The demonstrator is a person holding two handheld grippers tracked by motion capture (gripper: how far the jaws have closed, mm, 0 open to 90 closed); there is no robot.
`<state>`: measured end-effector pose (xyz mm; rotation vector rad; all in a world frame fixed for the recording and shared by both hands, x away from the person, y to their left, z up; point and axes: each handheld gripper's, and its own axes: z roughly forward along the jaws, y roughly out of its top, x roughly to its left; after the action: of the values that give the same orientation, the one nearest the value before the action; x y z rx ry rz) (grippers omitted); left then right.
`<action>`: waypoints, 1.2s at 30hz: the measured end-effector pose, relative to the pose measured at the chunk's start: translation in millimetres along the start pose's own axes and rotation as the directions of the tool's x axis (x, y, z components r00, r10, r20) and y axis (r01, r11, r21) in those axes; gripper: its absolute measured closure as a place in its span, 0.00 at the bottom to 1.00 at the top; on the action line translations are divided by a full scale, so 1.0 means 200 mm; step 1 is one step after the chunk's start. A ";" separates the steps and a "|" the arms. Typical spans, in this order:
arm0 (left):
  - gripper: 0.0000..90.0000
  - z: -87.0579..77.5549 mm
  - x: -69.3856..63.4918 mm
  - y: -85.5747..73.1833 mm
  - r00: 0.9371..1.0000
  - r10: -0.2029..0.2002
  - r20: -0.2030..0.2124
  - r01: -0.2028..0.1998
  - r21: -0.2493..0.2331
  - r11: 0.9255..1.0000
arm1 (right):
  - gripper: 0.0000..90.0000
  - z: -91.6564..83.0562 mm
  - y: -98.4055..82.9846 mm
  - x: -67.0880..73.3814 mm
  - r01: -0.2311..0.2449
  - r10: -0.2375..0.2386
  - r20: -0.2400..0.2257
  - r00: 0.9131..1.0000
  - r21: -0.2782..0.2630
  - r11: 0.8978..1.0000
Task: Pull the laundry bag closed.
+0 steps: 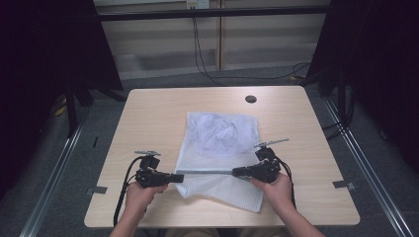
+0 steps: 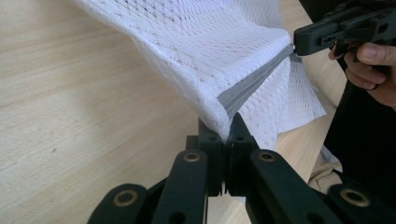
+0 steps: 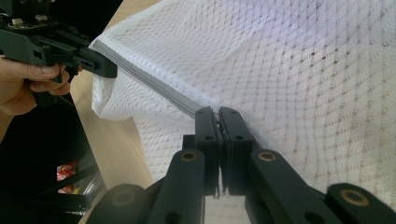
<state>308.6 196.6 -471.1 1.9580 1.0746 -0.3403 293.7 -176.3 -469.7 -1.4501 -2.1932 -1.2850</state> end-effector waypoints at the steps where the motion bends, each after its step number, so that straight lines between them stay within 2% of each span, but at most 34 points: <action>1: 0.98 0.00 0.00 0.00 1.000 -0.003 0.004 0.003 -0.002 1.000 | 0.97 0.00 0.00 0.00 0.003 -0.003 0.009 1.000 0.001 1.000; 20: 0.98 0.02 0.00 0.01 1.000 -0.005 0.009 0.005 0.000 1.000 | 0.97 -0.04 -0.01 0.00 0.005 -0.005 0.009 1.000 -0.008 1.000; 24: 0.98 0.02 0.00 0.02 1.000 -0.006 0.020 0.006 0.005 1.000 | 0.97 -0.05 -0.02 -0.01 -0.003 0.003 0.006 1.000 -0.013 1.000; 36: 0.98 0.01 0.00 0.01 1.000 -0.001 0.007 0.001 0.004 1.000 | 0.97 -0.09 -0.04 -0.04 -0.014 0.014 0.019 1.000 -0.020 1.000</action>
<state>311.5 194.3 -471.3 1.9585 1.0709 -0.3491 287.0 -195.4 -468.2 -1.4879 -2.1845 -1.2972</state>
